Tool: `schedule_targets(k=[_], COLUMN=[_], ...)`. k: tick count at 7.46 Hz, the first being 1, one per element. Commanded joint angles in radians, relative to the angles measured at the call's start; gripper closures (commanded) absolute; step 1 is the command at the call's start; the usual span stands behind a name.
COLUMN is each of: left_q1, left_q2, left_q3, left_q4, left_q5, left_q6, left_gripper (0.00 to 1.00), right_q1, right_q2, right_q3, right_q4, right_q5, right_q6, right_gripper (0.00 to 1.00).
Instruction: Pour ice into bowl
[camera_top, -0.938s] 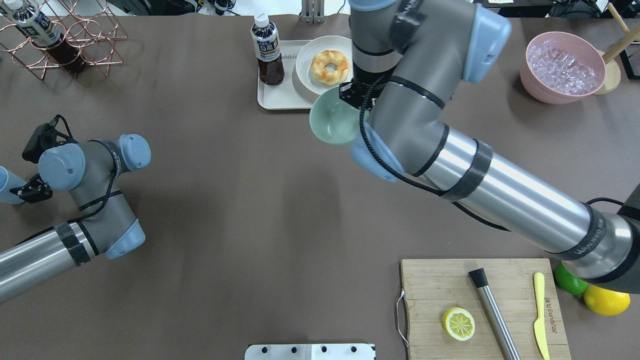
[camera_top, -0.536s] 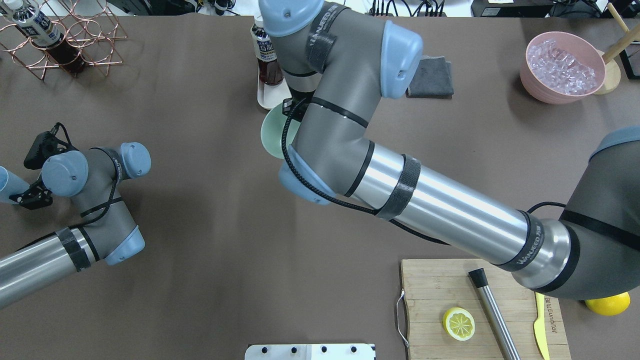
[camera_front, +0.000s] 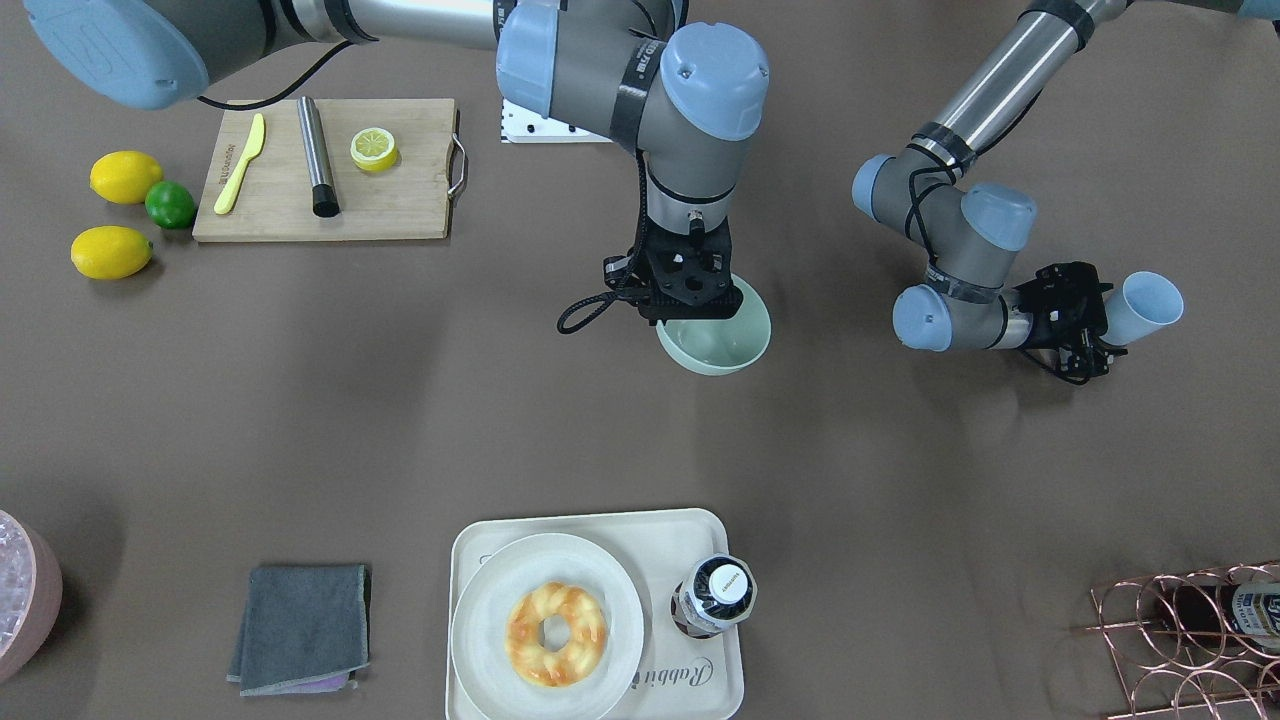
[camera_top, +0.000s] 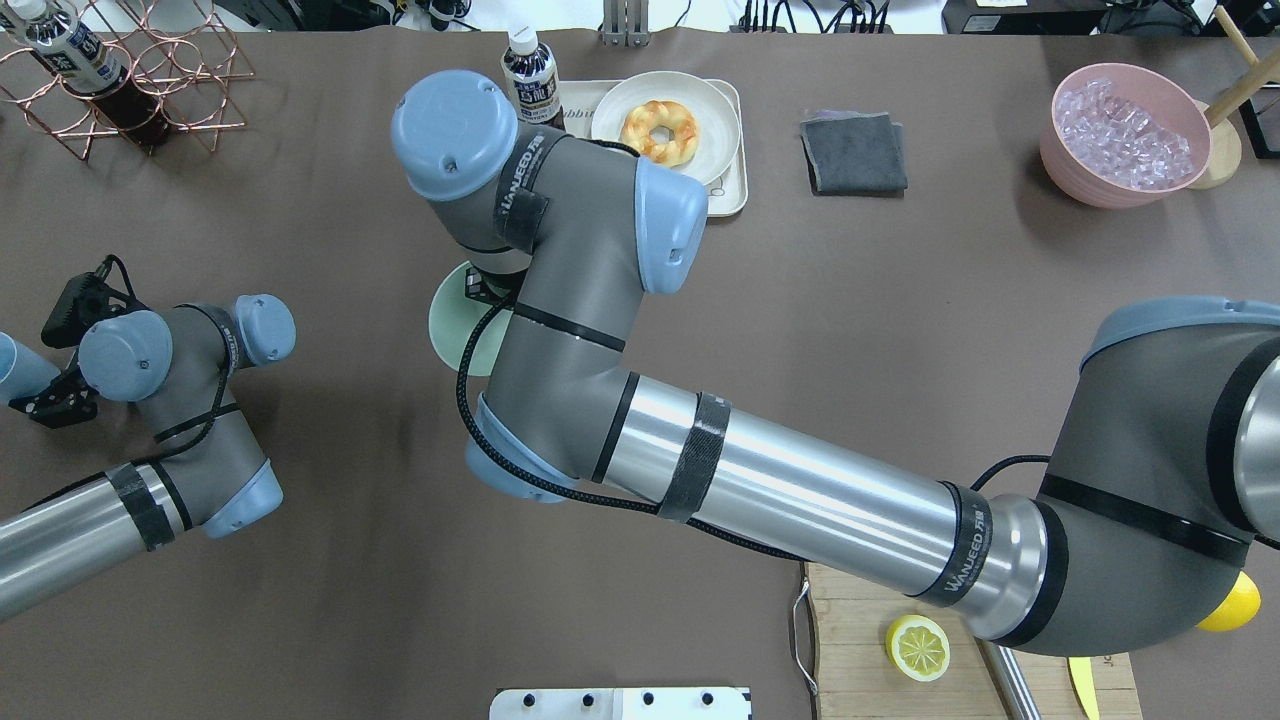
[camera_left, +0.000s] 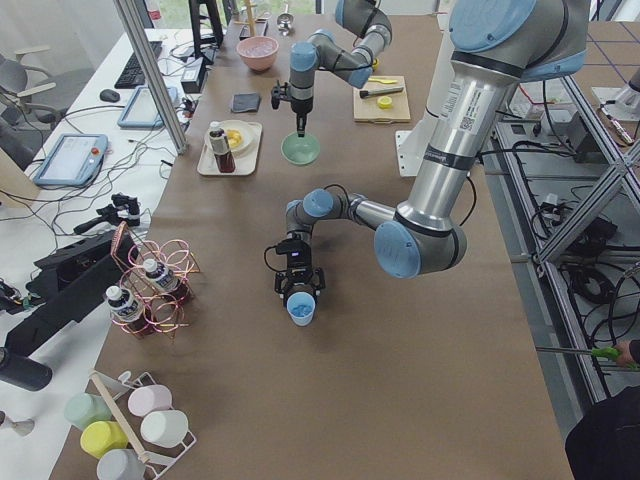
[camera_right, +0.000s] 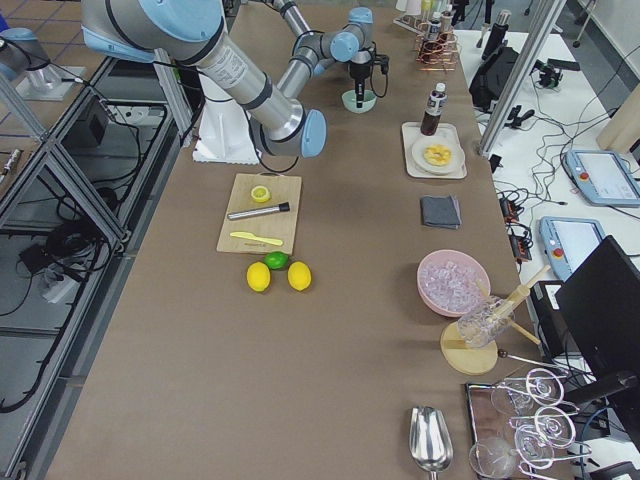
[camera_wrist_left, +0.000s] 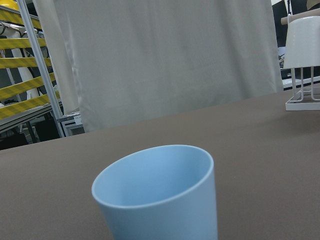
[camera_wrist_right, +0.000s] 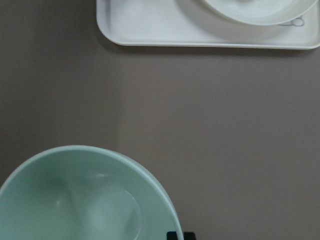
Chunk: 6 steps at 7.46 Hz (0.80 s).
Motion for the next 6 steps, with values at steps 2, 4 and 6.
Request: schedule_targets(k=[2, 4, 6], left_q1=[-0.016, -0.017, -0.015], left_q2=[0.029, 0.046, 0.053], left_q3=[-0.001, -0.001, 0.0], left_q4=[0.0, -0.002, -0.003], left_q5=[0.001, 0.0, 0.0], left_q6=[0.002, 0.0, -0.014], left_gripper=[0.07, 0.1, 0.19], right_q1=[-0.069, -0.093, -0.098], right_q2=[0.001, -0.026, -0.057], right_q3=[-0.1, -0.113, -0.115], right_q4=[0.188, 0.246, 0.296], right_q5=[-0.06, -0.083, -0.084], right_q6=[0.035, 0.037, 0.037], right_gripper=[1.0, 1.0, 1.0])
